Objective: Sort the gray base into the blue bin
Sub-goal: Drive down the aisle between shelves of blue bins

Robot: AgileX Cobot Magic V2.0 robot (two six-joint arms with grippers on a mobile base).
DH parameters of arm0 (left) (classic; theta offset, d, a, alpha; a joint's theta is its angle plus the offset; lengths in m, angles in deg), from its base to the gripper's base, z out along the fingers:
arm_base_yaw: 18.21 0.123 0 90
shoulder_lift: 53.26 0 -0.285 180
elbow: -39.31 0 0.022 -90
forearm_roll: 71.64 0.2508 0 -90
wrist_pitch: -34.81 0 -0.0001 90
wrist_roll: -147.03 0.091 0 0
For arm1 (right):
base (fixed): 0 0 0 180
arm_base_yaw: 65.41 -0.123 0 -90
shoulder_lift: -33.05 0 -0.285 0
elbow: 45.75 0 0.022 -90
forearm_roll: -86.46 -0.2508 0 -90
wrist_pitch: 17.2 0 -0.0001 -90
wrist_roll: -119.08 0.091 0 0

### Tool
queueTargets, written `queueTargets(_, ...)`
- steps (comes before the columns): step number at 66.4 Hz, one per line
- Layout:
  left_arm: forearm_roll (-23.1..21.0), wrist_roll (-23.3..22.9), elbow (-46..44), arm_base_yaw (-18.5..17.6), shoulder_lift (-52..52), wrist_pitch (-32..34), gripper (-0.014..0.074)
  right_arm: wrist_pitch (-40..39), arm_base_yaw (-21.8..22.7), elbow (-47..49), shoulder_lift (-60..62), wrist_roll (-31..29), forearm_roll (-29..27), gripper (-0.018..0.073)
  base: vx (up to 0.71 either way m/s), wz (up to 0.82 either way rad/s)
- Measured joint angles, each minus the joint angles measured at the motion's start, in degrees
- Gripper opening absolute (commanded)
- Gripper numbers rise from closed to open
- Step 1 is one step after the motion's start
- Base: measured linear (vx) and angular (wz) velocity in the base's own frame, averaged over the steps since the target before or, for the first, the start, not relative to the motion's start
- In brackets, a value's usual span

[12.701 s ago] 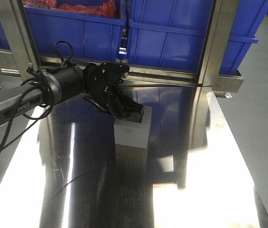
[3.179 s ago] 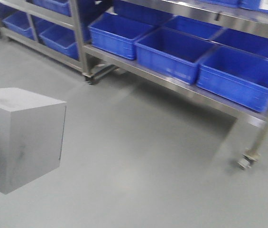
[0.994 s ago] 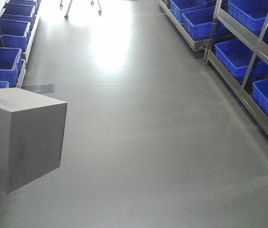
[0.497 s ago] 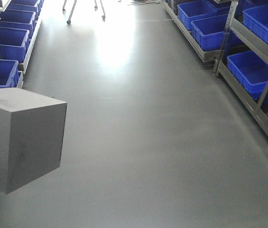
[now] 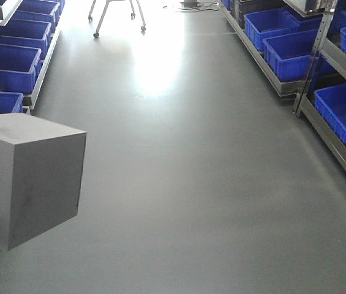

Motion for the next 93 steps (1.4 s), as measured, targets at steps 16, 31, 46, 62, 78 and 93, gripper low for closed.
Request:
queueTargets(16, 0.0, 0.0, 0.0, 0.0, 0.0, 0.0, -0.0006, 0.0, 0.0, 0.0, 0.0, 0.0, 0.0, -0.0005, 0.40, 0.00)
queueTargets(31, 0.0, 0.0, 0.0, 0.0, 0.0, 0.0, -0.0006, 0.0, 0.0, 0.0, 0.0, 0.0, 0.0, -0.0005, 0.40, -0.01)
queueTargets(46, 0.0, 0.0, 0.0, 0.0, 0.0, 0.0, -0.0006, 0.0, 0.0, 0.0, 0.0, 0.0, 0.0, -0.0005, 0.40, 0.00)
queueTargets(62, 0.0, 0.0, 0.0, 0.0, 0.0, 0.0, -0.0006, 0.0, 0.0, 0.0, 0.0, 0.0, 0.0, -0.0005, 0.40, 0.00)
queueTargets(78, 0.0, 0.0, 0.0, 0.0, 0.0, 0.0, -0.0006, 0.0, 0.0, 0.0, 0.0, 0.0, 0.0, -0.0005, 0.38, 0.01)
queueTargets(93, 0.0, 0.0, 0.0, 0.0, 0.0, 0.0, -0.0006, 0.0, 0.0, 0.0, 0.0, 0.0, 0.0, -0.0005, 0.35, 0.03)
